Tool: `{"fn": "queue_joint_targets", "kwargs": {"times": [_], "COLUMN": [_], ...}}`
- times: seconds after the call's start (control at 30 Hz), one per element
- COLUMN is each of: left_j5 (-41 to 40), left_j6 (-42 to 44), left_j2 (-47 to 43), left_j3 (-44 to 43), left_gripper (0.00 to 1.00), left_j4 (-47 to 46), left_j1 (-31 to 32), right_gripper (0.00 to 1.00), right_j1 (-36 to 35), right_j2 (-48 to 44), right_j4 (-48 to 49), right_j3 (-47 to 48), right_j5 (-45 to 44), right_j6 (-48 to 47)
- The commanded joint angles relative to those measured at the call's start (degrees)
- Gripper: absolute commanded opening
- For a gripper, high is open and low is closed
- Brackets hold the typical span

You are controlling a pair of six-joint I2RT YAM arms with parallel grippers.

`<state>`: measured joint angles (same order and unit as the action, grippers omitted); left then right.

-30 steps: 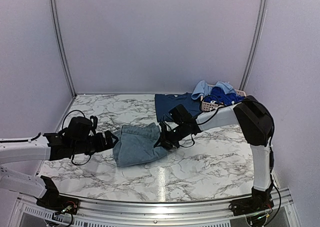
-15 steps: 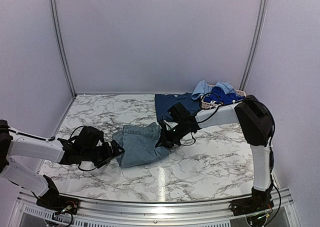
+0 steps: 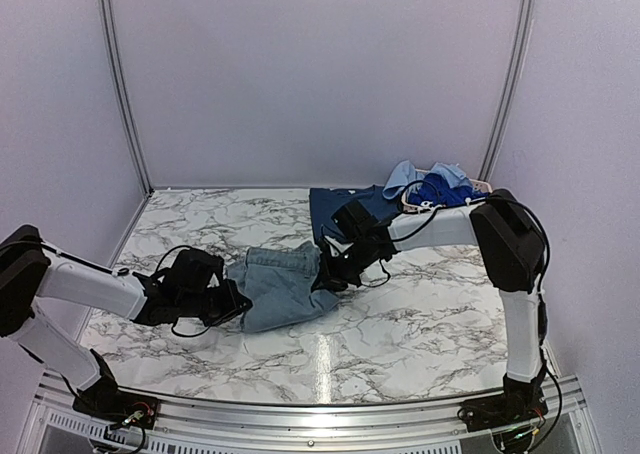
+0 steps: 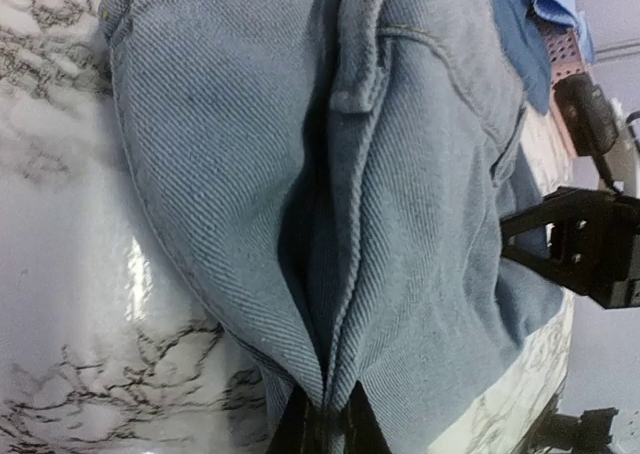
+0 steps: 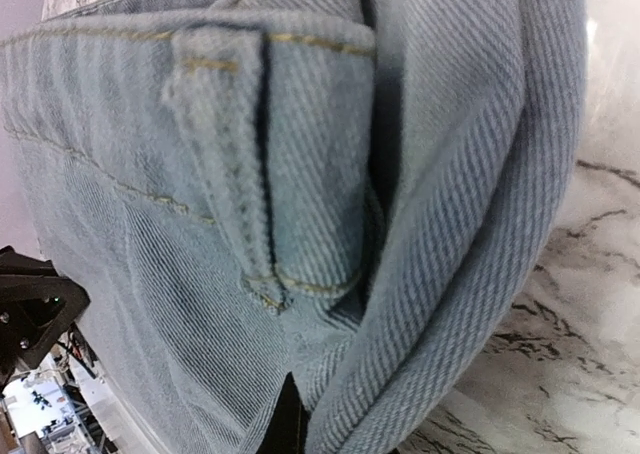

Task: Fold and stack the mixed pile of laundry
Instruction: Pick up the square-folded skirt from the center of the board, then place the square-folded skirt at the corner of the board.

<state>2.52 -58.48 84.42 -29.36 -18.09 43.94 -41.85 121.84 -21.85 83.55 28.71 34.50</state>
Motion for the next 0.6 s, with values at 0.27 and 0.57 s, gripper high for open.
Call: {"fn": "queue_joint_targets", "kwargs": {"times": [0.27,0.57], "left_j5": [-11.4,-12.2], "left_j6": [18.6,33.8], "left_j2": [0.1,19.0], "left_j3": [-23.8,-51.0], "left_gripper": [0.00,0.00], "left_j4": [16.5,18.0], "left_j1": [0.6,-0.2], "right_gripper": [0.00,0.00], "right_j1": [0.3,8.1], "right_j2": [-5.3,-4.6], "right_j4": [-11.4,-13.9], "right_j3": [18.8,28.9], "right_j5": [-17.2,-23.6], "right_j6": [-12.3,-18.5]}}
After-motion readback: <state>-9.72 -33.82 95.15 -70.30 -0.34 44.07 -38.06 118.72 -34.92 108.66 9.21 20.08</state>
